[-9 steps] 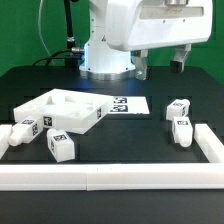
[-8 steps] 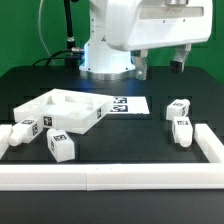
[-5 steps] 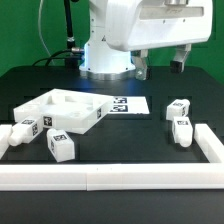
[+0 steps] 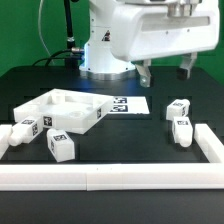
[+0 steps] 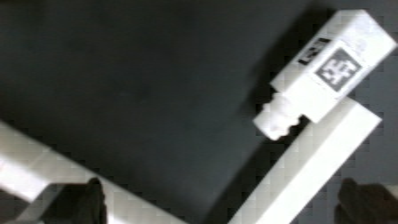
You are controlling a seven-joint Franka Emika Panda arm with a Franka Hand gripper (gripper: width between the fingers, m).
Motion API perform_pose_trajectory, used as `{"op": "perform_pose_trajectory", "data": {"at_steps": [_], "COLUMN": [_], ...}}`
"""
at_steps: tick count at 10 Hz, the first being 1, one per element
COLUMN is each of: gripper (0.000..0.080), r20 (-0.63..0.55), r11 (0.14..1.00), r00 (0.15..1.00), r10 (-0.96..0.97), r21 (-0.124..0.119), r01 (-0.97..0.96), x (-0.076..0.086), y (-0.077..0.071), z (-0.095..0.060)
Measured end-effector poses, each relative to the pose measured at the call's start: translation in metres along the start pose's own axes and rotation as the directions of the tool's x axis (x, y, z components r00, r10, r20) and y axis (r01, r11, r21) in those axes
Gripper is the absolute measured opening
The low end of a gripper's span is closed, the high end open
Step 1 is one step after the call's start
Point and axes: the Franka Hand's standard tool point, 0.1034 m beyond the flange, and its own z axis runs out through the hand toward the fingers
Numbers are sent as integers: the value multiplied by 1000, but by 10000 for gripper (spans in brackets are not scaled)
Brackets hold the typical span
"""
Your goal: Assemble one leg
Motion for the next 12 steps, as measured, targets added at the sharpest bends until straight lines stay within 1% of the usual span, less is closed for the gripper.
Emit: {"op": "perform_pose_trajectory", "data": {"at_steps": [1,2,3,7,8,9,10,11,12], "gripper": [650,650,650,650,650,650,650,650,650], "r20": [-17,-45,-84,-81,-74,-42,-26,-22,-26], "r11": [998,997,997,996,985,982,976,977,976], "r00": [998,996,993,993,983,982,977,978,978], "r10": [65,83,83,85,170,184,212,208,209], "r21": [6,13,12,14,33,48,57,61,62], "r01": [-65,-82,-82,-85,-168,-182,-210,-206,-207], "x": [5,11,16,15,5,-10,-21,-30,-33], "y": [-15,-20,-15,-16,-26,-37,-48,-58,-56], "z": [14,26,32,33,42,53,63,77,87]}}
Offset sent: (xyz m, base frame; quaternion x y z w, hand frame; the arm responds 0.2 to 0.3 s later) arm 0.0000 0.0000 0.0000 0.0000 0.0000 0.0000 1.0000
